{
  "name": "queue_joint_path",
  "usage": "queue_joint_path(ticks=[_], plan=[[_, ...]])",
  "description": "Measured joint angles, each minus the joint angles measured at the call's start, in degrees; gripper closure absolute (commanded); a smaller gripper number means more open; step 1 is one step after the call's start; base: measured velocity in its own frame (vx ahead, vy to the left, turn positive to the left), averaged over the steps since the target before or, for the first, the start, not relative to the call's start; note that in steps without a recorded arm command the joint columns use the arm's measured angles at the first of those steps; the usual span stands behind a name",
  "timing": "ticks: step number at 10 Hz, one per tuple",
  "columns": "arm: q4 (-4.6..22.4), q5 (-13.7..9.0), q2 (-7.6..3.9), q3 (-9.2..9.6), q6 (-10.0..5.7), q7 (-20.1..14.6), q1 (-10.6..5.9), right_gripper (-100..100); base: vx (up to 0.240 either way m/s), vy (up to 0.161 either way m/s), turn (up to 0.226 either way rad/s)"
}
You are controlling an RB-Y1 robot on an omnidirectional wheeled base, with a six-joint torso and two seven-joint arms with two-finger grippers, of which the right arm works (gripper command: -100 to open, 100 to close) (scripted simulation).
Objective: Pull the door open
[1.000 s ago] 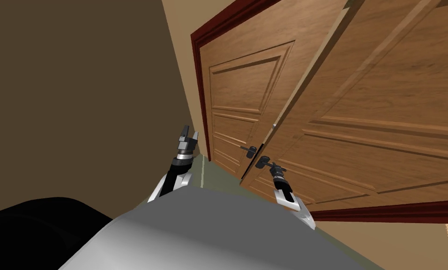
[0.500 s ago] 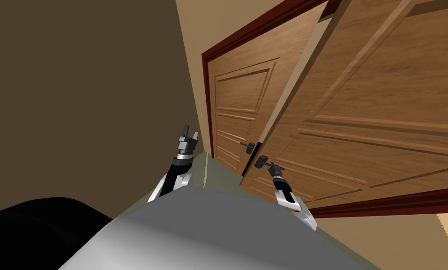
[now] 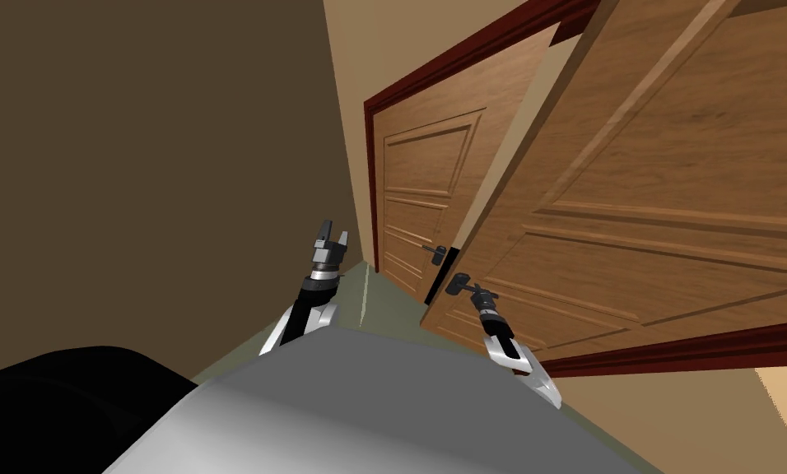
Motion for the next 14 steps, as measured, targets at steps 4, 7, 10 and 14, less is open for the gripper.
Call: queue_joint_path(ticks=[4,7,10,14], plan=[[-1.1,0.6,-1.95,1.89,-2.26,-2.7,2.16,100,-0.243,-0.054,0.119],[-1.0,1.1,-3.02,3.24,-3.72,-4.3,3.49,100,-0.162,-0.052,0.066],[-1.1,1.5,-4.71,3.63,-6.58,-6.2,5.21,100,-0.173,-0.048,0.087],[-2.2,2.3,-6.75,4.57,-10.44,-8.8,8.29,100,-0.137,-0.055,0.063]])
